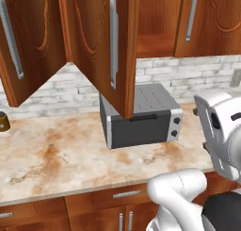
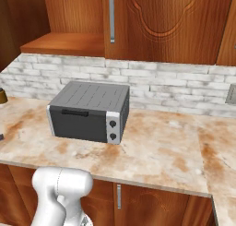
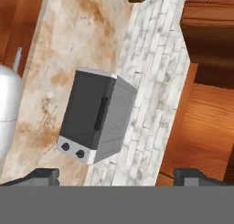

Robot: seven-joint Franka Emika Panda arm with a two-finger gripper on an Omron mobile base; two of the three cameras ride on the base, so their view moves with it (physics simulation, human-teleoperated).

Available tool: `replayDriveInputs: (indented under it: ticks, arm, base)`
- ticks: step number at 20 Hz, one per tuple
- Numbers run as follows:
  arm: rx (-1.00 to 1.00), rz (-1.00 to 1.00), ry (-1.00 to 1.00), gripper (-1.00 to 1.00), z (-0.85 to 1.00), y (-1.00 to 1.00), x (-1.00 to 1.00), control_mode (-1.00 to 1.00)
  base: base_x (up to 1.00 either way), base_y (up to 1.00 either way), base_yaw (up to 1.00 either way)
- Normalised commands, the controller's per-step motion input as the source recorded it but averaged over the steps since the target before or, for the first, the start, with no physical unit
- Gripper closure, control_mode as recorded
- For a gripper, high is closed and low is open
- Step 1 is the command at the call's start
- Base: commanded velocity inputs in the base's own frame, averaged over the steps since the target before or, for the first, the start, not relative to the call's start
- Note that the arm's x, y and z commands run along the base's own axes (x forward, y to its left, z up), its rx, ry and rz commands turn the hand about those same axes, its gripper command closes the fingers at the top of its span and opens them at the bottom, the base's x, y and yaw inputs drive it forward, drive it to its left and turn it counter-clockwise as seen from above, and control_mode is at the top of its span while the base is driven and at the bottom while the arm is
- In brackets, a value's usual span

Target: Close all open cabinet doors.

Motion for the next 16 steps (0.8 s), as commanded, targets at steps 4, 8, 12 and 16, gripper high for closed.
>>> replayDriveInputs:
  ticks: [4,8,12,16]
  arm:
    - [-0.36,0.19,-0.32,-1.0,0.0,0.34,-0.59,-1.0]
    - [-0.38,0.17,-0.31,-1.0,0.0,0.39,-0.31,-1.0]
    - [-0.34,0.15,-0.25,-1.0,0.0,0.47,0.0,-1.0]
    - [-0.33,0.1,-0.2,-1.0,0.0,0.53,0.03,-1.0]
  base:
    - [0.0,0.0,0.0]
    - [0.0,0.0,0.0]
    - [0.0,0.0,0.0]
    - [0.0,0.0,0.0]
